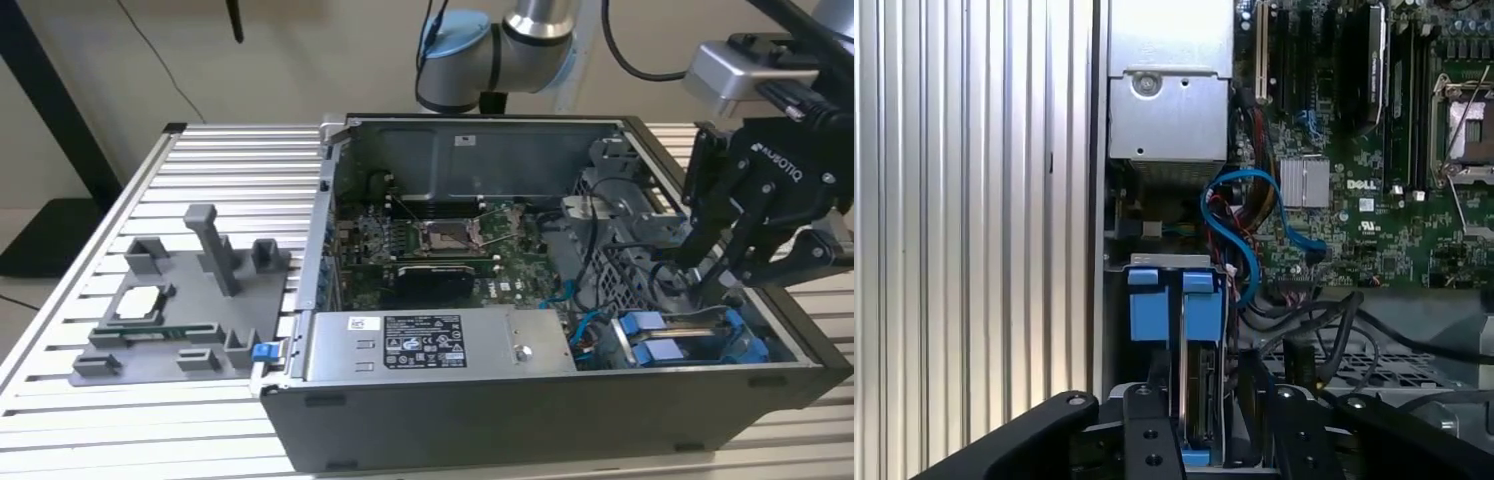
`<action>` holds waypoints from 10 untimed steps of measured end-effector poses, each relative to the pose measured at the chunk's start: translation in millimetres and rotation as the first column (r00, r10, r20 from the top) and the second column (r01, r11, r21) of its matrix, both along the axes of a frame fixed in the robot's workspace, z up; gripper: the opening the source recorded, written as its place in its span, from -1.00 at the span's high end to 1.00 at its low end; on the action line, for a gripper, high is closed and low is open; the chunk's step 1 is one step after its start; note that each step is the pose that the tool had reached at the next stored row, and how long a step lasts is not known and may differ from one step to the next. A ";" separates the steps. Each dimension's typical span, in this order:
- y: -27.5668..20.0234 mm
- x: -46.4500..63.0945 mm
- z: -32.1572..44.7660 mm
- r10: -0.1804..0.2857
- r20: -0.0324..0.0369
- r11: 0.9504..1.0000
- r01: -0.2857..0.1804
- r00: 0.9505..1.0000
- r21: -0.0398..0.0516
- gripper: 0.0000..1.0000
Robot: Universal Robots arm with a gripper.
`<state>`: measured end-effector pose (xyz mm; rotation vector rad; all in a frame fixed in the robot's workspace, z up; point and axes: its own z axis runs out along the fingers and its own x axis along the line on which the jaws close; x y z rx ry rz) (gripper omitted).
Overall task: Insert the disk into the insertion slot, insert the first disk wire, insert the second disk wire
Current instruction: 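Insert the disk into the insertion slot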
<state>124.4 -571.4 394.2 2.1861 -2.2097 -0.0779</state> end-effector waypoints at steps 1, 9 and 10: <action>0.0 0.0 4.3 0.000 0.000 1.000 0.000 1.000 0.000 -1.00; 10.5 0.0 7.5 0.000 0.002 1.000 0.000 1.000 0.012 -1.00; 13.1 0.0 6.9 0.000 0.002 1.000 0.000 1.000 0.016 -1.00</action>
